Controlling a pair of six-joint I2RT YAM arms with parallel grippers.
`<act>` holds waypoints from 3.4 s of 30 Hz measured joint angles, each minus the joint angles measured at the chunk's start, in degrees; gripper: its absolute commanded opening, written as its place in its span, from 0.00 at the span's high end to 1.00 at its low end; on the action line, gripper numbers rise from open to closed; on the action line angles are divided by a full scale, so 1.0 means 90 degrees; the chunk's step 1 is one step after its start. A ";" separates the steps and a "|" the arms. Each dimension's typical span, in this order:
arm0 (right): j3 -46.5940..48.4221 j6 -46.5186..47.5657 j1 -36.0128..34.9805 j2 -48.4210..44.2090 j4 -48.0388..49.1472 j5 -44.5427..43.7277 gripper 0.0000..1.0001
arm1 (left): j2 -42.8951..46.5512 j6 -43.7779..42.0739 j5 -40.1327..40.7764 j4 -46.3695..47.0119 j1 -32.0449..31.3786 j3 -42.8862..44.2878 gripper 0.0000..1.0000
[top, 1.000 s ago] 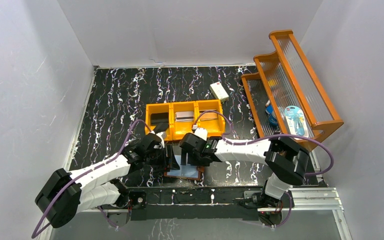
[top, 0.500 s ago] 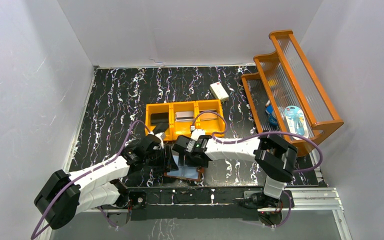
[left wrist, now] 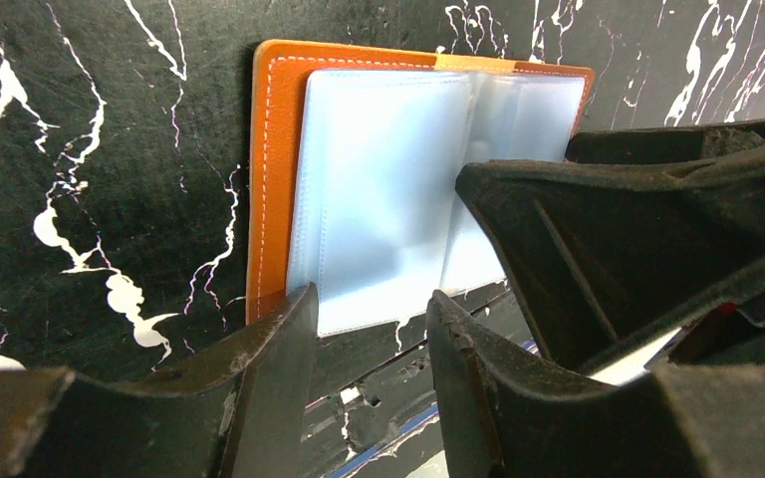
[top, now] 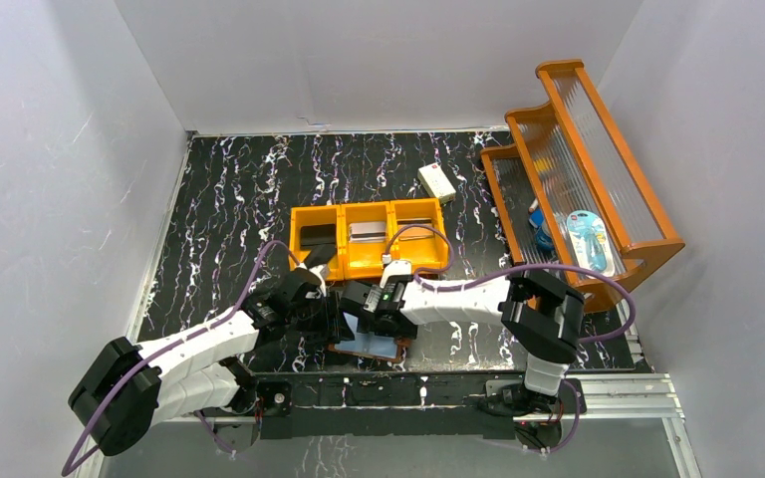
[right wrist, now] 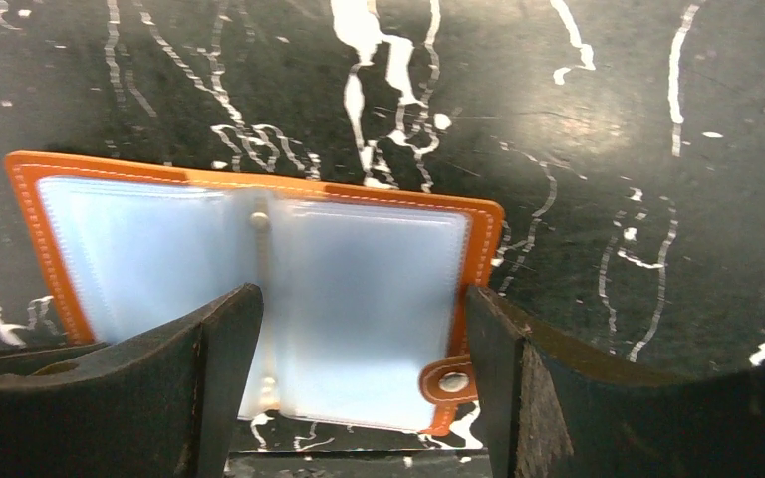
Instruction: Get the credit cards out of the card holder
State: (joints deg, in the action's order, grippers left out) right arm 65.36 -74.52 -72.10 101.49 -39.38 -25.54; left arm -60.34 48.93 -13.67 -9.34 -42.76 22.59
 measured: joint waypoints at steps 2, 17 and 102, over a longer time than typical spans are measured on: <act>0.0000 -0.0034 -0.0017 0.0000 -0.0146 -0.0080 0.17 | 0.0000 0.0000 0.0002 0.0010 -0.0007 -0.0005 0.57; -0.0214 0.0146 -0.0015 -0.0083 -0.0104 0.0007 0.47 | -0.0002 -0.0005 -0.0056 0.0036 -0.0012 -0.0032 0.59; -0.3461 0.0362 0.1297 -0.1736 0.5333 0.3572 0.62 | -0.0243 -0.0770 -0.0435 -0.0209 -0.0012 0.0253 0.59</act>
State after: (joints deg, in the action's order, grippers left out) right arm 34.22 -71.26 -60.42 85.86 8.62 6.61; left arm -62.52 42.00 -17.58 -11.22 -42.87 24.86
